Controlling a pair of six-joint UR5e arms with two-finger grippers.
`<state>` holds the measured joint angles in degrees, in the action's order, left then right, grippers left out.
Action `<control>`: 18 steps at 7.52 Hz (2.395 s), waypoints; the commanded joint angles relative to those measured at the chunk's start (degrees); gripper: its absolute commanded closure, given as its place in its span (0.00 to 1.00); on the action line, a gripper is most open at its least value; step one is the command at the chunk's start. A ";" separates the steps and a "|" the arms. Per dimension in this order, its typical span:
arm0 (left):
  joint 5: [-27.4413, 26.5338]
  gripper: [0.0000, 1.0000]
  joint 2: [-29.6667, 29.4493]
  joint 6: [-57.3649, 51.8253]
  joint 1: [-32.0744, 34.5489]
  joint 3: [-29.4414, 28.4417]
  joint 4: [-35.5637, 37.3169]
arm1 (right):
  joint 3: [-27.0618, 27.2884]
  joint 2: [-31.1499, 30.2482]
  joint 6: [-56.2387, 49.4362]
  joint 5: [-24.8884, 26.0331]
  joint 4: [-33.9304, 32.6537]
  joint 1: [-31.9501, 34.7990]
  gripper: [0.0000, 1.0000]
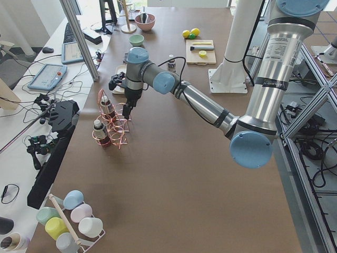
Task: Place tea on tray
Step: 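Open the left gripper and withdraw the left arm toward the rack, then move the right gripper over the standing tea bottle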
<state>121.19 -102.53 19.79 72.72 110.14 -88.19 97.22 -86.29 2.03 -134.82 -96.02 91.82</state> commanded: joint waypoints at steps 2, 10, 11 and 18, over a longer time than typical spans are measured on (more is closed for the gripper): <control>3.87 0.02 3.82 -18.62 13.65 -7.29 0.03 | 4.12 7.94 2.88 0.17 -1.36 -6.72 0.00; 17.49 0.02 9.17 -23.57 20.53 -16.54 -0.05 | 15.01 31.26 48.74 10.10 -9.63 -35.02 0.00; 17.50 0.02 9.54 -23.57 20.53 -16.62 -0.05 | 15.36 33.71 53.46 11.32 -9.63 -37.48 0.00; 17.41 0.02 9.54 -23.57 20.71 -16.80 -0.05 | 12.57 45.58 67.30 28.64 -16.04 -59.64 0.01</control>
<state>138.65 -92.89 -3.78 93.38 93.31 -88.23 112.39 -43.79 67.43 -108.39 -111.51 35.49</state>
